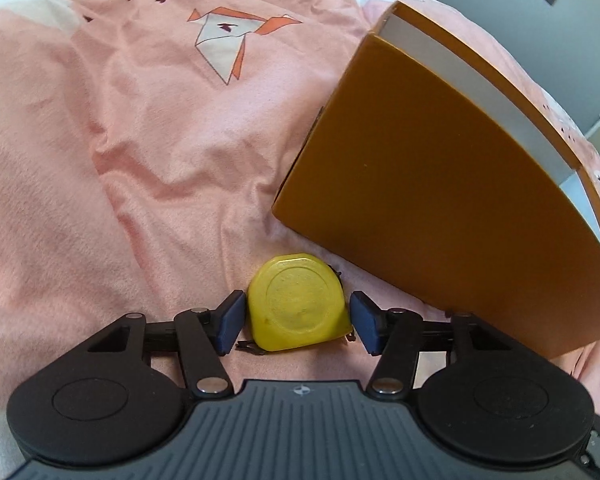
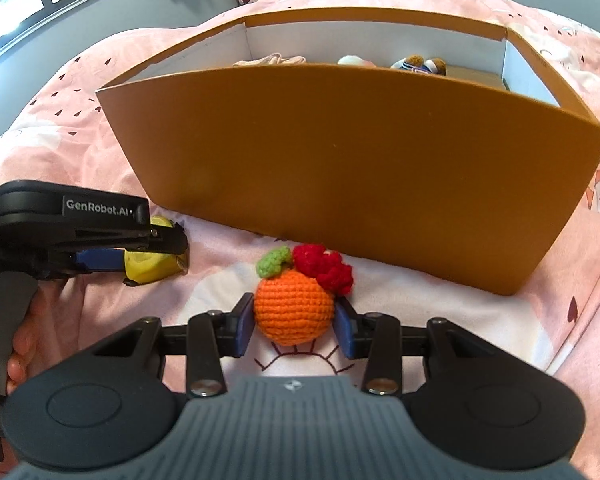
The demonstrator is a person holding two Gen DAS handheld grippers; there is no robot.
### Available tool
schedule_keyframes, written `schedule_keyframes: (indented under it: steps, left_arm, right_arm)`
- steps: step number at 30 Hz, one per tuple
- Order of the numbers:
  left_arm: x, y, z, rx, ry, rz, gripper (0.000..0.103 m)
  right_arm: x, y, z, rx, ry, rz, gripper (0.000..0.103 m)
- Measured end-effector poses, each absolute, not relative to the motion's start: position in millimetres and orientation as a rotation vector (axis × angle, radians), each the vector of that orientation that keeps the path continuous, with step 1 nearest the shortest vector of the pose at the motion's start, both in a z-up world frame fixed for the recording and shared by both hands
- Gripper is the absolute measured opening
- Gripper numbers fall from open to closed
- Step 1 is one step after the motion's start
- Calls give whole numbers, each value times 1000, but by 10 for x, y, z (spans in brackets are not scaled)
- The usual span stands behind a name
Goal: Organize objects
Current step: 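Lift both held items and carry them over the orange box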
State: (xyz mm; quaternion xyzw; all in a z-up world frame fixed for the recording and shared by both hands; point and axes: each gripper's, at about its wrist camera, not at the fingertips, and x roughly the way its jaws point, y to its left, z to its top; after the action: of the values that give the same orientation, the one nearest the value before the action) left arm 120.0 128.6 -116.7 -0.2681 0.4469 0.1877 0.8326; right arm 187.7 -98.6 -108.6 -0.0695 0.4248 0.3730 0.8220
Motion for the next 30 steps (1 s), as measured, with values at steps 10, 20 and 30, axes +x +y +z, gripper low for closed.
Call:
schedule_keyframes:
  steps: [10, 20, 30]
  left_arm:
    - [1021, 1164, -892, -482, 917, 311, 64]
    - [866, 1022, -306, -407, 785, 195, 64]
    - [1025, 910, 373, -307, 622, 86, 64]
  right_arm:
    - [1778, -1065, -813, -157, 815, 811, 43]
    - [1591, -1192, -259, -155, 675, 873, 43]
    - [1721, -1290, 422, -130, 526, 907, 43]
